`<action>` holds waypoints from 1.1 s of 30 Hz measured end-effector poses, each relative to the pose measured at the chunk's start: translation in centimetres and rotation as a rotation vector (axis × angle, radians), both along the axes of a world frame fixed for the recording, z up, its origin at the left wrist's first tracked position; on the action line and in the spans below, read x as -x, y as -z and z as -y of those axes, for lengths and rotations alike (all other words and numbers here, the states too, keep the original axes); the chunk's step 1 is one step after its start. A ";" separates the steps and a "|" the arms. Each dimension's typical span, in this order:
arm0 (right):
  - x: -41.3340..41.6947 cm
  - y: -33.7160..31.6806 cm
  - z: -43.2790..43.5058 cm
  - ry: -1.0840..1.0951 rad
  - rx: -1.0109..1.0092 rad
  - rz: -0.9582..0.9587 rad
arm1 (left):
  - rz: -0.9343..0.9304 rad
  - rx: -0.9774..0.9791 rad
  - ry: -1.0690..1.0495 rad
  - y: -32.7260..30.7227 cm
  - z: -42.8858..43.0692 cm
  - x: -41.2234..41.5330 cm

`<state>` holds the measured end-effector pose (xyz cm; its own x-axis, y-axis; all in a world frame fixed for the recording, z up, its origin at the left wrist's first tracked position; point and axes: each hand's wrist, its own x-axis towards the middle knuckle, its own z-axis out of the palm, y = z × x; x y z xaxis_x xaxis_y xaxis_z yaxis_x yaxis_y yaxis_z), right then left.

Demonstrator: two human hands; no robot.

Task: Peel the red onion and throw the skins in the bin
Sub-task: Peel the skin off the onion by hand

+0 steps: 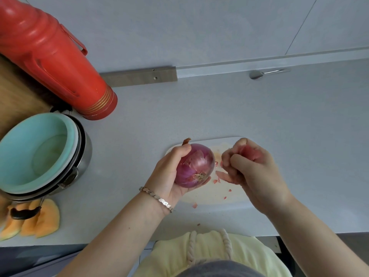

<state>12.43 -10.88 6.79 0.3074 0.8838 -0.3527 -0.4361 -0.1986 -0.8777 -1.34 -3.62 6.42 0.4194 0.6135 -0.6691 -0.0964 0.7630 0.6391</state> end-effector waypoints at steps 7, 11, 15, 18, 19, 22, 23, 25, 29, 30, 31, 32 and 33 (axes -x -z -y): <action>0.3 -0.8 0.1 -0.054 -0.044 0.314 | -0.133 -0.130 0.053 -0.6 -0.1 -0.2; 0.5 -1.4 0.3 -0.121 -0.156 0.599 | -0.183 -0.189 0.089 -1.0 0.0 -0.4; 0.3 -0.9 0.1 -0.140 -0.221 0.790 | -0.175 -0.232 0.113 -1.1 0.0 -0.5; -0.1 -0.2 0.2 -0.129 -0.249 0.852 | -0.176 -0.262 0.129 -1.2 0.1 -0.5; -0.1 -0.1 0.2 -0.114 -0.253 0.867 | -0.178 -0.270 0.129 -1.3 0.1 -0.5; 0.0 -0.2 0.2 -0.102 -0.253 0.869 | -0.196 -0.270 0.128 -1.3 0.2 -0.5; 0.0 -0.3 0.2 -0.105 -0.251 0.864 | -0.198 -0.268 0.129 -1.2 0.2 -0.5; 0.0 -0.1 0.3 -0.114 -0.236 0.855 | -0.208 -0.244 0.133 -1.2 0.3 -0.5; 0.3 0.1 0.4 -0.141 -0.168 0.807 | -0.216 -0.225 0.148 -1.2 0.4 -0.5; 0.4 0.0 0.4 -0.150 -0.147 0.811 | -0.226 -0.225 0.149 -1.2 0.4 -0.4; 0.5 0.0 0.4 -0.165 -0.123 0.808 | -0.234 -0.219 0.148 -1.2 0.4 -0.4; 0.5 -0.1 0.4 -0.191 -0.102 0.804 | -0.244 -0.210 0.144 -1.2 0.3 -0.4; 0.6 -0.2 0.4 -0.220 -0.087 0.807 | -0.250 -0.202 0.145 -1.2 0.3 -0.4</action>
